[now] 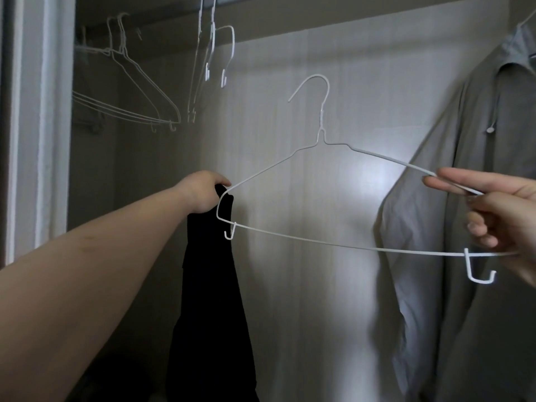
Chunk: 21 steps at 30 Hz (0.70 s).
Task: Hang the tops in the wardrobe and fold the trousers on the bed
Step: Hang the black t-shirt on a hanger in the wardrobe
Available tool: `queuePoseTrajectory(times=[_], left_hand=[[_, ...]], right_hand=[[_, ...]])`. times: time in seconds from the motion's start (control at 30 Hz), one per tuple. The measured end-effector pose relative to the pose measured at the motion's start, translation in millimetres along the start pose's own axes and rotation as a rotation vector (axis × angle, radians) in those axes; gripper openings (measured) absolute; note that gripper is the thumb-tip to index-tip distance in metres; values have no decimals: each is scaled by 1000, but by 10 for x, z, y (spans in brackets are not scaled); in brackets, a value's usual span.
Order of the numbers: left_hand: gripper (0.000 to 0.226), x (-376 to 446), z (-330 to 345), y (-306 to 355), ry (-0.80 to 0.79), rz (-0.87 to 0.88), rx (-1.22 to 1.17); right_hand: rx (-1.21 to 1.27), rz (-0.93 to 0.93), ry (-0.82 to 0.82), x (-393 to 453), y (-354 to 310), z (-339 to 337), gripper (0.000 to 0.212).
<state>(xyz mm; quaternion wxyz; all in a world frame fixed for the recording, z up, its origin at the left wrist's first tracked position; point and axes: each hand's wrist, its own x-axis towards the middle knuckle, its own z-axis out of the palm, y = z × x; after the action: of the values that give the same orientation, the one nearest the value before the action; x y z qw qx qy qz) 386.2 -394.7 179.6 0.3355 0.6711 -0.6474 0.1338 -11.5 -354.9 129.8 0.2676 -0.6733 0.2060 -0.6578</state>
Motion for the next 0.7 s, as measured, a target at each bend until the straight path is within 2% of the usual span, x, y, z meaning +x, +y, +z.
queuePoseTrajectory(times=[0.23, 0.37, 0.5, 0.6, 0.63, 0.7], left_hand=[[47, -16, 15, 170, 13, 82, -181], [45, -87, 50, 404, -15, 157, -473], [35, -170, 79, 506, -83, 98, -749], [12, -214, 51, 531, -147, 54, -906], [11, -220, 40, 536, -158, 56, -947], [24, -212, 21, 514, -133, 51, -940]], right_hand=[[-21, 21, 28, 6, -35, 21, 54], [-66, 4, 2, -76, -2, 156, 54], [-98, -7, -42, -153, 75, 430, 52], [-130, 0, -53, -157, 146, 592, 54], [-141, -6, -48, -159, 172, 641, 55], [-193, -25, -57, -172, 237, 715, 55]])
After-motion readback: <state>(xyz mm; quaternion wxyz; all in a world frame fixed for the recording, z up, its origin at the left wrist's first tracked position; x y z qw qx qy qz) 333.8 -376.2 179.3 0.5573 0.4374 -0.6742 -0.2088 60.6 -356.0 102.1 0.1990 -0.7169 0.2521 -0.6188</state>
